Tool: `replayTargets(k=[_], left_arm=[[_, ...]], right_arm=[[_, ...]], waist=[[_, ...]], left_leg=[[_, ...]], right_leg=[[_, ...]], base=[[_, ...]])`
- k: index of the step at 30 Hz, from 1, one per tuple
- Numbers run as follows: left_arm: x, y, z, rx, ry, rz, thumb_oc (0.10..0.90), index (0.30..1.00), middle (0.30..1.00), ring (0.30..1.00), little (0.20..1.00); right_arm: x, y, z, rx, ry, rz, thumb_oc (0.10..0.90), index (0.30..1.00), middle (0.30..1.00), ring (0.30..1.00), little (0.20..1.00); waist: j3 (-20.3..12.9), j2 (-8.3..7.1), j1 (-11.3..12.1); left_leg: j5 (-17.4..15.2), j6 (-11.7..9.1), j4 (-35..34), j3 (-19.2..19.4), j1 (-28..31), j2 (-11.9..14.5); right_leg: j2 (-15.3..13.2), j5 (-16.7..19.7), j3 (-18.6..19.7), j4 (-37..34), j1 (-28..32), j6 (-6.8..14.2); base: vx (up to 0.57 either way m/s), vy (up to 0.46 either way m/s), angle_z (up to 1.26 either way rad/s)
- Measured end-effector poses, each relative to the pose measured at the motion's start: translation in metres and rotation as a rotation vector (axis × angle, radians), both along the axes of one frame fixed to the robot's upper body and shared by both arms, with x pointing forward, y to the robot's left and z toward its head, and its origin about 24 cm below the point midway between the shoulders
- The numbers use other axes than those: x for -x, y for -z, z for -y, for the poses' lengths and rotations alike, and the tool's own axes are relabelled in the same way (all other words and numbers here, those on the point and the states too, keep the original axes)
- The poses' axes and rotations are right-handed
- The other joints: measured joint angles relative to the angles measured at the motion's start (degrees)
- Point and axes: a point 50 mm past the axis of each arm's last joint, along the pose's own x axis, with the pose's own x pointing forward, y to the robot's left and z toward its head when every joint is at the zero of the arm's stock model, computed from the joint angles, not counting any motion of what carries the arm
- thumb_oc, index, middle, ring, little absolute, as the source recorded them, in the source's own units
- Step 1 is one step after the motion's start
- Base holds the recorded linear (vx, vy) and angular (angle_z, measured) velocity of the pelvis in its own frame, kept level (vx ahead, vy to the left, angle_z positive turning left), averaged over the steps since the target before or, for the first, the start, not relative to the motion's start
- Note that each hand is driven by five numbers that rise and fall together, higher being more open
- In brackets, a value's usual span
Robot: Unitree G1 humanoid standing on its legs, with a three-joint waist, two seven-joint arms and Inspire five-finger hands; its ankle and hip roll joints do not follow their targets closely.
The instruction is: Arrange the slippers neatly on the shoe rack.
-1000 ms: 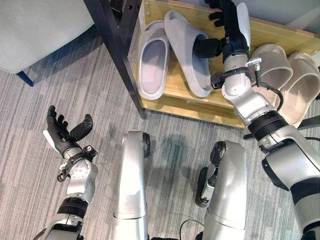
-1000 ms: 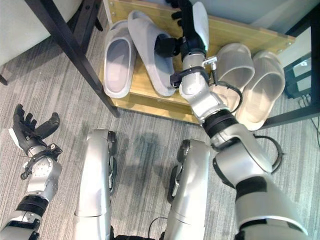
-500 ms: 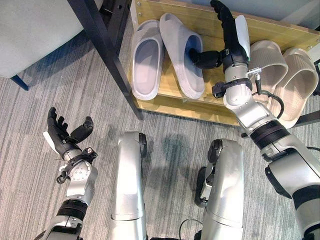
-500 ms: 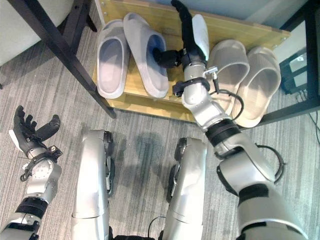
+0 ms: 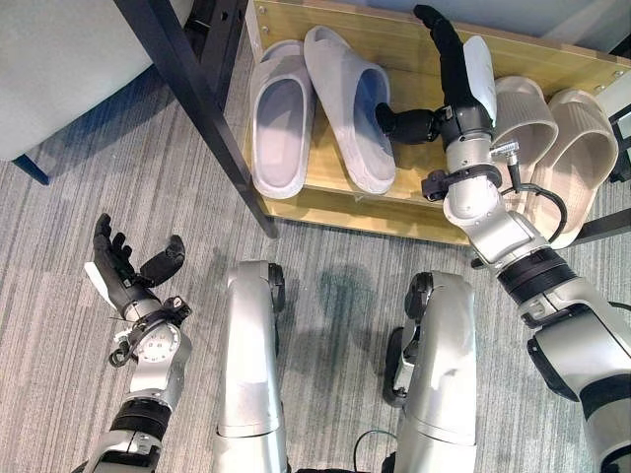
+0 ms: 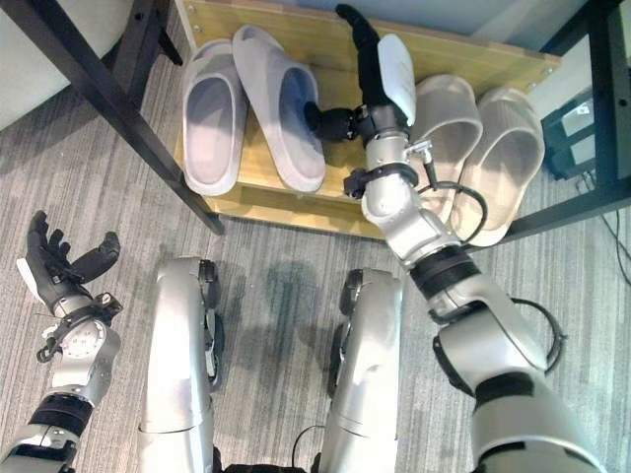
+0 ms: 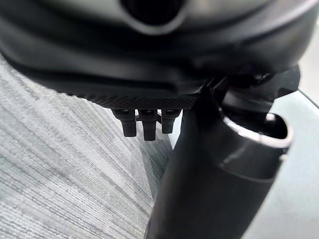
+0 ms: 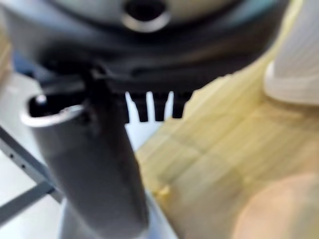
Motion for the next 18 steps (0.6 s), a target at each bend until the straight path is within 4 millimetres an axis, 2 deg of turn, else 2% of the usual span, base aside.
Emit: replayTargets(k=[6,18], left_arm=[[0.0015,0.0009,0.0004,-0.034,-0.004,-0.009,0.8,0.9,0.9,0.9,0.9],[0.0017,0.0039,0.0055,-0.056,0.012,-0.023,0.8,0.9,0.9,0.9,0.9]], right_arm=[[0.0048,0.0106,0.0133,-0.002,0.03,-0.004,0.8,0.9,0.9,0.9,0.9],[0.007,0.0044,0.009,-0.07,-0.016,0.035,0.8,0.9,0.9,0.9,0.9]], waist=[[0.0,-0.1,0.0],[0.0,-0.13,1.8]], left_leg=[[-0.1,0.0,0.0,0.0,0.0,0.0],[-0.1,-0.1,0.3,-0.2,0.1,-0.8]], right_leg=[[-0.1,-0.3,0.1,0.2,0.1,0.1],[-0.6,-0.9,0.1,1.0,0.3,0.1]], base=[[0.0,0.0,0.0],[0.0,0.001,0.01]])
